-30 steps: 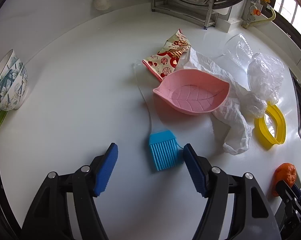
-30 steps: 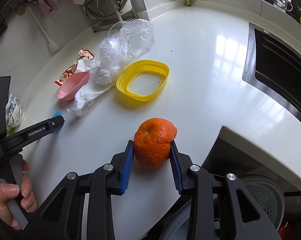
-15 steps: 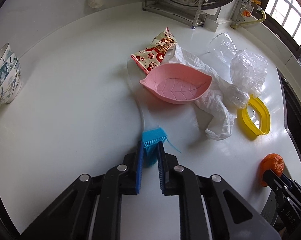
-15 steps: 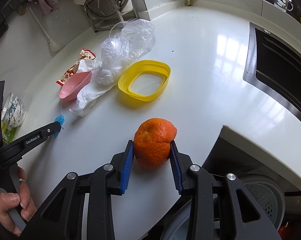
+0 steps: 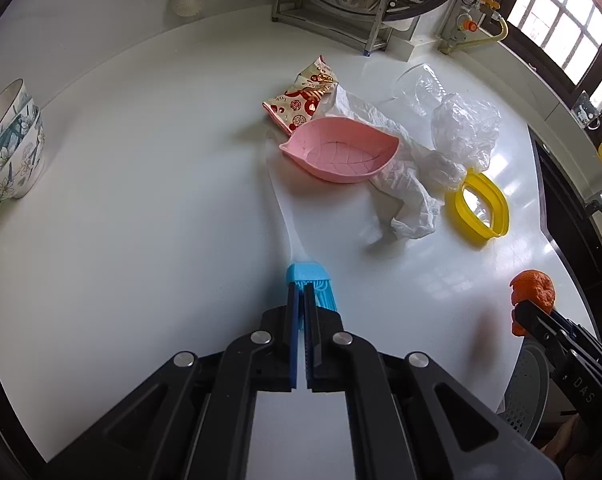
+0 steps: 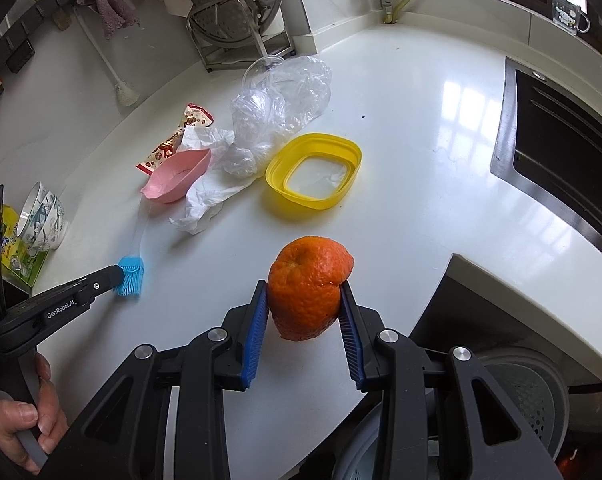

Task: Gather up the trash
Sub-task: 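Carry the orange and blue brush over the basket with both tools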

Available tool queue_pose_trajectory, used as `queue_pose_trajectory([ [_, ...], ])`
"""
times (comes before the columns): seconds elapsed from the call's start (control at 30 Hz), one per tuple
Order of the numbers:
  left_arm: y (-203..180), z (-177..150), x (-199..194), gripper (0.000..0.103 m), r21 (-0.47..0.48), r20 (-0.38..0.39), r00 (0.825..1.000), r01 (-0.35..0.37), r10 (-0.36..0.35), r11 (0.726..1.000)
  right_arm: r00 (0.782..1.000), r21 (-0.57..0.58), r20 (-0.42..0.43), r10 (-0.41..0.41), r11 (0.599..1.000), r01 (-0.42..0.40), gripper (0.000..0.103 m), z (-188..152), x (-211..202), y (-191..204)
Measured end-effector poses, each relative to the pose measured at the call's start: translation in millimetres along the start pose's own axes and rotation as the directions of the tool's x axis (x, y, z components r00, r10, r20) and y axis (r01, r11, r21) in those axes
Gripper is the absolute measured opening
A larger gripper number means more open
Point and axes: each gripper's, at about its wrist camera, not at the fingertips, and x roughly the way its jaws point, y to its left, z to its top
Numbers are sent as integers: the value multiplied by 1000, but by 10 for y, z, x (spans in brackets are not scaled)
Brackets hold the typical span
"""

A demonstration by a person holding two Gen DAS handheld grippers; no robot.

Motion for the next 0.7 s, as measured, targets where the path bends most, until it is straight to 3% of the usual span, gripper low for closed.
queue_pose_trajectory([
  [0.4, -83, -166, -430, 3, 35, 15, 997, 71, -72, 997, 1000, -17, 11, 26, 1000, -26, 33, -107, -266, 91],
  [0.7, -382, -480, -799, 3, 101, 14, 994, 108, -110, 989, 998, -23, 21, 58, 998, -58, 33, -316, -591, 9],
])
